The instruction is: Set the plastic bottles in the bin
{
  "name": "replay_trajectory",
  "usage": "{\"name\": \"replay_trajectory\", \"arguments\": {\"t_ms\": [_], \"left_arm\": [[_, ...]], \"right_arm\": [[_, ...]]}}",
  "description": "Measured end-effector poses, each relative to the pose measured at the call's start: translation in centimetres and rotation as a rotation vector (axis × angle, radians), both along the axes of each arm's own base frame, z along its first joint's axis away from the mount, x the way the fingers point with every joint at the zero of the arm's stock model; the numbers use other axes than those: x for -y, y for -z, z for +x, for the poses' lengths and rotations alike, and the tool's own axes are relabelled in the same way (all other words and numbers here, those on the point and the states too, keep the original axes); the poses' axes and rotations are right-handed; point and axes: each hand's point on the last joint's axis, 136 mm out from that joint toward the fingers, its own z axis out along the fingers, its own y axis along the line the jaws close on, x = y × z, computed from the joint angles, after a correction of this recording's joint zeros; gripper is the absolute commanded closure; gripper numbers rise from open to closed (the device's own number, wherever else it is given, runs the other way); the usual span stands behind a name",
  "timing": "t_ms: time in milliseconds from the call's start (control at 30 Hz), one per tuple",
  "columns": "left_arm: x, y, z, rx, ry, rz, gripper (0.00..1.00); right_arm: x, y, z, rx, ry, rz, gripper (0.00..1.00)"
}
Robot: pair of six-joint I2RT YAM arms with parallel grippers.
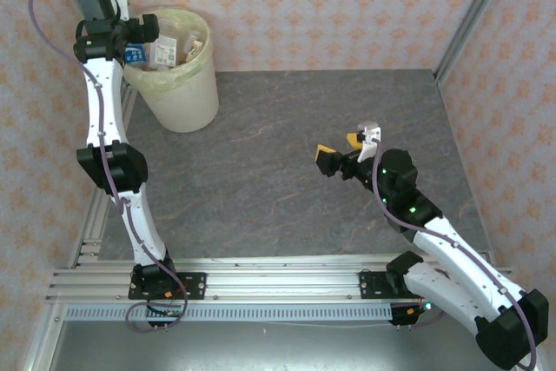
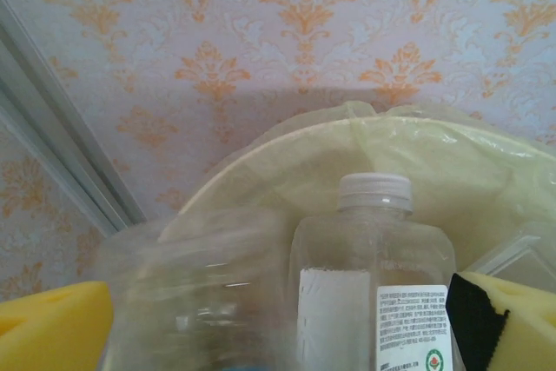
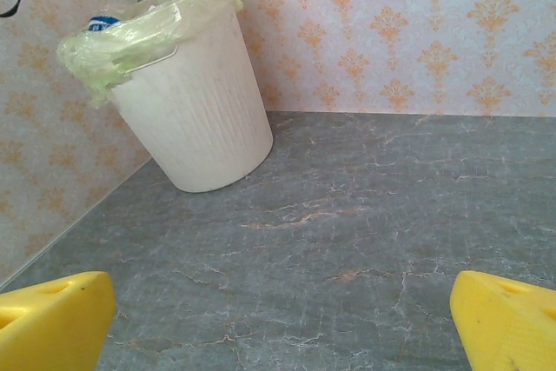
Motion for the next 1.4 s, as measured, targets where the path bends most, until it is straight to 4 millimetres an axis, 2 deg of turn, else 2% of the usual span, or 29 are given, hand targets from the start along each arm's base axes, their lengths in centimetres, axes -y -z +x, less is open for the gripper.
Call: {"name": "replay_trajectory", "arguments": {"t_ms": [200,333,500,667,767,967,1033,1400], "left_arm": [[0.5,-0.5,-0.1,0.02,-0.004,-0.069,0.0],[1.0,-1.0,-0.9,0.023,0.0,-0.109,0.0],[1.3,-3.4,-2.8,0.061,-0.029,-0.134,0.0],[0.9,-4.8,-2.3,0.103,-0.05,-0.158,0.0],[0.5,-3.9,-0.9,0.108,-0.065,-0.195,0.0],[0.3,2.2,2.0,0.013,-0.028,-0.312,0.0],[0.3,3.3,2.5,-0.002,-0.004,-0.325,0.0],[0.9,1.7,0.5,-0.023,0.043,-0.302,0.0]], "right_arm": [[0.5,-0.1,0.2,0.004,0.031,0.0,0.01],[1.5,-0.1,0.7,0.0,0.097,0.002,0.01],[2.9,-0.2,1.1,-0.003,0.18,0.006,0.01],[3.5,0.3,1.3,-0.021,0.218,0.0,0.01],[3.8,0.5,1.3,-0.028,0.232,-0.004,0.01],[3.9,0.7,1.2,-0.037,0.238,-0.007,0.01],[3.9,0.8,1.2,-0.042,0.238,-0.006,0.01],[4.0,0.8,1.2,-0.046,0.241,-0.005,0.01]]}}
